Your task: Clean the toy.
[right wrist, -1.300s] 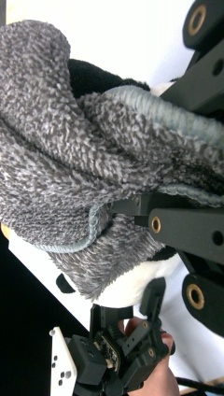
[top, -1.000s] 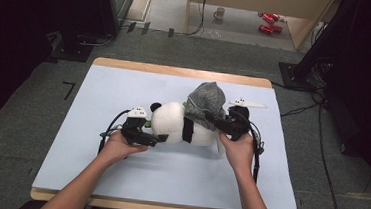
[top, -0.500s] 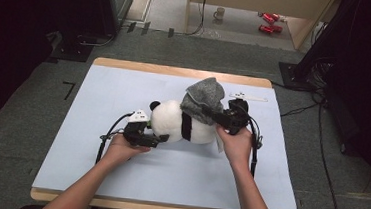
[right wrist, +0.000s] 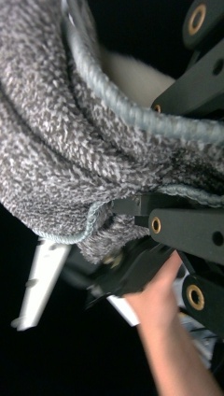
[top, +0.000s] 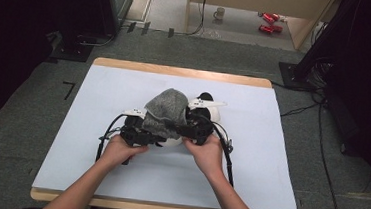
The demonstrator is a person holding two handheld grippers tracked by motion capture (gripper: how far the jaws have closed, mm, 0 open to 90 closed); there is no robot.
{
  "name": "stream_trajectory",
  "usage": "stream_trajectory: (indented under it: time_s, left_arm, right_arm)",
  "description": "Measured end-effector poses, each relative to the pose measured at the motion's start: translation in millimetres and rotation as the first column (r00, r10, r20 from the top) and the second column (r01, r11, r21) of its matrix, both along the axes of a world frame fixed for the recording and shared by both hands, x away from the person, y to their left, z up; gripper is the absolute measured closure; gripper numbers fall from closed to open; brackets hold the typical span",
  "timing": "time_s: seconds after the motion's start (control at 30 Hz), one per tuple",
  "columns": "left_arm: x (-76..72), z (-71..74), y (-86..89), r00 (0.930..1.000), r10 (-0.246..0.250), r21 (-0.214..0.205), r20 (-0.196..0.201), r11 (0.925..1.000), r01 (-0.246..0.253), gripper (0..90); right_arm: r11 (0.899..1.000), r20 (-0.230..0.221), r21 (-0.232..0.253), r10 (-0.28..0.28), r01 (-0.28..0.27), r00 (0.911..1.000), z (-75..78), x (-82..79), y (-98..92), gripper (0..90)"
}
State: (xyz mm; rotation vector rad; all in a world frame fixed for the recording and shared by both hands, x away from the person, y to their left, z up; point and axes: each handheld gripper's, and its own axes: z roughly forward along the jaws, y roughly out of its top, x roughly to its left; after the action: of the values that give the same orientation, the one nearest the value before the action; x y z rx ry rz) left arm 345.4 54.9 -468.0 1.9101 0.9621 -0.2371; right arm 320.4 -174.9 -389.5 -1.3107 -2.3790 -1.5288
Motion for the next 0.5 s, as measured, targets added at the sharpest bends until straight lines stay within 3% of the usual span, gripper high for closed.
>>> stream_trajectory:
  time_s: [0.1, 0.2, 0.37, 0.5]
  left_arm:
    - [-1.5, 0.1, -2.1, 0.9999, 0.005, 0.037, 0.013, 0.9993, -0.005, 48.2]
    - [0.3, -3.1, -2.7, 0.9995, 0.016, 0.043, 0.028, 0.9989, -0.017, 46.8]
    - [4.0, -3.7, 0.0, 0.9989, 0.034, 0.029, 0.032, 0.9989, -0.035, 46.7]
    - [6.2, -3.0, 1.7, 0.9986, 0.048, 0.011, 0.024, 0.9988, -0.048, 47.0]
  right_arm:
    - [0.996, -0.014, -0.085, -0.006, 0.004, 0.9999, -16.1, 2.6, 5.3, 76.8]
    - [0.995, 0.001, -0.096, -0.004, 0.004, 1.0, -24.8, 5.8, 1.2, 77.1]
    - [0.988, 0.034, -0.148, -0.029, 0.034, 0.999, -22.0, 10.1, -11.9, 77.3]
    - [0.989, 0.016, -0.134, -0.065, 0.067, 0.9977, -19.7, 17.3, -31.0, 77.7]
